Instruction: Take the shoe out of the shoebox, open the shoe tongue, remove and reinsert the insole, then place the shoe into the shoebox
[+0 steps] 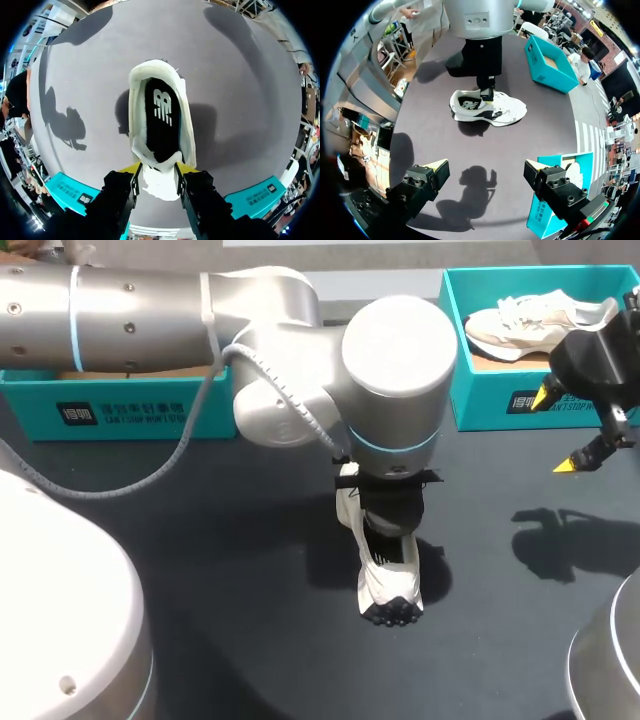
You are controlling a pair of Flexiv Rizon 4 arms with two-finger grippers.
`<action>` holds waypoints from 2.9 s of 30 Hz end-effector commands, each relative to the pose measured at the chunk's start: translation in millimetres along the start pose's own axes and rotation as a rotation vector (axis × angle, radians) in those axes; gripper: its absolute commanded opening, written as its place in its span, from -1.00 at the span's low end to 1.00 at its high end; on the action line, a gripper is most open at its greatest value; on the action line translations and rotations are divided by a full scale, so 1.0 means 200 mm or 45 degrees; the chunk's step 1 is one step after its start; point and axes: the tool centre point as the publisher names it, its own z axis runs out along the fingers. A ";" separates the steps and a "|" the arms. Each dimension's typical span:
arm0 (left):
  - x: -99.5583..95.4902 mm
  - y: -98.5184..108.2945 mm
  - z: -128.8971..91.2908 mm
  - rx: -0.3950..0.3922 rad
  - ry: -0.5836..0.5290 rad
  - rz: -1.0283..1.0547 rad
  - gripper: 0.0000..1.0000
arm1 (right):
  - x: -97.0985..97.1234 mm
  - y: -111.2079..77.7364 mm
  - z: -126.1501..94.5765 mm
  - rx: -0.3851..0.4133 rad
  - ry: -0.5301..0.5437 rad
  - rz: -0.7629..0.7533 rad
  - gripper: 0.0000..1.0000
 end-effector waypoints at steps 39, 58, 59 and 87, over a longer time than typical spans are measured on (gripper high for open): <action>0.07 -0.11 -0.10 0.182 0.063 -0.936 1.00 | -0.01 0.01 0.00 0.004 0.005 0.001 1.00; 0.16 -0.21 -0.26 0.194 0.039 -1.383 1.00 | -0.01 0.01 0.00 0.004 0.005 0.001 1.00; 0.17 -0.22 -0.26 0.184 0.048 -1.418 1.00 | -0.01 0.01 0.00 0.004 0.005 0.001 1.00; 0.01 -0.55 -0.09 0.220 0.160 -1.901 0.55 | -0.01 0.01 0.00 0.004 0.005 0.001 1.00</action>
